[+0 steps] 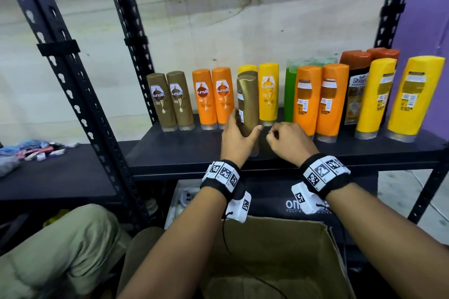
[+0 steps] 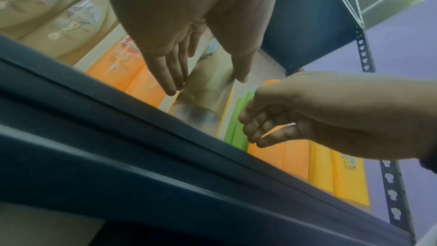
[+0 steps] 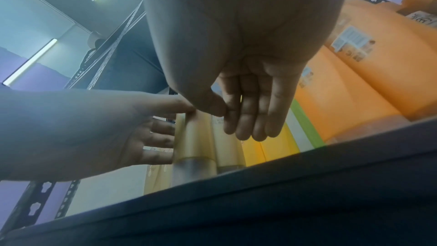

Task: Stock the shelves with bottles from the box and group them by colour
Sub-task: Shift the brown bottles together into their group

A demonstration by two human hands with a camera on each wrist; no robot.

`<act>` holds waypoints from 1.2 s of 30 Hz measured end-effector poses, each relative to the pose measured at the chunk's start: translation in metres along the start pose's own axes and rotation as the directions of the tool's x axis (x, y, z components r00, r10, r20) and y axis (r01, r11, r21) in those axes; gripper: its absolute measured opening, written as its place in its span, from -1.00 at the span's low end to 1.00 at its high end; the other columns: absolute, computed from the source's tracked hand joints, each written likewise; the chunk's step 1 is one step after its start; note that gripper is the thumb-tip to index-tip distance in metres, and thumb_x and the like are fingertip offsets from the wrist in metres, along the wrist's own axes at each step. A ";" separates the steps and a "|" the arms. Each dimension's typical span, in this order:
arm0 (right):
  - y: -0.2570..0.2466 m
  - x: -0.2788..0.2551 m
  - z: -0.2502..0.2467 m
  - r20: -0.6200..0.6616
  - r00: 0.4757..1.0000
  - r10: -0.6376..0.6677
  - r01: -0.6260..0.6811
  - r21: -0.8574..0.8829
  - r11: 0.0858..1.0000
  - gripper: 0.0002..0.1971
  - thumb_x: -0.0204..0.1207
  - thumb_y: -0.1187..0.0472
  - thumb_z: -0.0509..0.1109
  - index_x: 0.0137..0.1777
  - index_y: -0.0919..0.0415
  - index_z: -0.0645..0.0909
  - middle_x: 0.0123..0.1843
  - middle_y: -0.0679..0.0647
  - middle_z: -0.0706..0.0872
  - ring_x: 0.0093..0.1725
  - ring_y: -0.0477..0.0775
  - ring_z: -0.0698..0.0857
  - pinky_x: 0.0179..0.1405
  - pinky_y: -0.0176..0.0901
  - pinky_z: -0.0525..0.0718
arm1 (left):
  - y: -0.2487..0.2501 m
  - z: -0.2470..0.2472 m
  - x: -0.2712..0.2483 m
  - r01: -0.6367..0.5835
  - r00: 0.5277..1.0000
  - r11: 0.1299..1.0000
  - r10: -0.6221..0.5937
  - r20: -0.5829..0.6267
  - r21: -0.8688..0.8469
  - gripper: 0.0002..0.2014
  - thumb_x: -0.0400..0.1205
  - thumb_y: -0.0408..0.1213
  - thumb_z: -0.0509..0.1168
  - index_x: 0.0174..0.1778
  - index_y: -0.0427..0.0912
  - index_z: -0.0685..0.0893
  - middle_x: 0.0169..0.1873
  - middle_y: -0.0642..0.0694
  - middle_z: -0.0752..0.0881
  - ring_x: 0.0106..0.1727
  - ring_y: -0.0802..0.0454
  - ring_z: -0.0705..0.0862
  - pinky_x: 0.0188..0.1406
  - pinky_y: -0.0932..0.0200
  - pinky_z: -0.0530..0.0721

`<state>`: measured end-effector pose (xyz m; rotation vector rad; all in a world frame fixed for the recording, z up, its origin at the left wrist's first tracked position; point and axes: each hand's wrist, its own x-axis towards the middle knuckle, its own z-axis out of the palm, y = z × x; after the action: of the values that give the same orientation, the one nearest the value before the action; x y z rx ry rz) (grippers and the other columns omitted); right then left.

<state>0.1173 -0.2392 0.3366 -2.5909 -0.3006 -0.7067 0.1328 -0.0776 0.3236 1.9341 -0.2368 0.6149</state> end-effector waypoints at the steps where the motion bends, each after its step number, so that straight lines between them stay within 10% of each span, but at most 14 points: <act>1: 0.000 0.001 0.001 -0.002 1.000 0.003 -0.003 0.007 1.000 -0.77 0.67 0.10 0.31 0.01 0.20 0.75 -0.03 0.14 0.78 -0.14 0.06 0.65 -0.18 -0.10 0.60 | -0.001 0.000 -0.001 0.000 1.000 1.000 0.000 -0.001 -0.021 -0.12 0.55 0.01 0.53 0.72 -0.05 0.22 0.49 -0.14 0.61 0.46 -0.07 0.61 0.45 -0.10 0.62; 12: 0.001 0.030 0.017 -0.071 0.993 0.099 -0.085 0.174 0.981 -0.74 0.70 0.03 0.34 0.19 0.21 0.66 0.09 0.14 0.74 0.00 0.05 0.68 -0.06 -0.14 0.58 | -0.022 -0.023 0.005 -0.017 0.998 1.000 0.018 -0.064 0.020 -0.22 0.58 -0.06 0.53 0.67 -0.16 0.35 0.44 -0.15 0.47 0.46 -0.10 0.52 0.48 -0.09 0.55; 17: -0.004 0.045 0.025 -0.094 0.989 0.114 -0.077 0.329 0.941 -0.37 0.70 -0.17 0.29 0.64 0.14 0.29 0.42 0.14 0.49 0.27 0.07 0.64 0.23 0.01 0.70 | -0.031 -0.037 0.010 0.008 0.998 0.999 -0.006 -0.065 0.034 -0.23 0.59 0.00 0.51 0.66 -0.15 0.36 0.48 -0.19 0.41 0.50 -0.13 0.49 0.52 -0.09 0.53; 26: -0.014 0.069 0.040 0.111 0.982 0.152 -0.188 0.530 0.827 -0.12 0.65 -0.35 0.23 0.77 -0.15 -0.22 0.79 0.07 0.19 0.68 0.19 0.38 0.54 0.27 0.53 | -0.039 -0.038 0.012 0.036 0.997 0.999 -0.036 -0.065 -0.006 -0.19 0.59 0.01 0.51 0.68 -0.09 0.29 0.51 -0.12 0.37 0.49 -0.01 0.47 0.51 0.10 0.51; 36: -0.014 0.067 0.056 0.070 0.966 0.248 -0.237 0.618 0.750 -0.28 0.64 -0.36 0.23 0.65 0.01 0.18 0.61 0.11 0.39 0.57 0.16 0.45 0.54 0.26 0.51 | -0.035 -0.031 0.024 0.174 0.985 0.973 -0.175 0.002 -0.150 -0.25 0.60 -0.03 0.48 0.59 -0.01 0.19 0.36 -0.06 0.56 0.22 0.06 0.61 0.09 0.30 0.50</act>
<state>0.1939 -0.1946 0.3336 -1.9338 -0.1482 -0.4321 0.1586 -0.0317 0.3180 1.7833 -0.1011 0.4776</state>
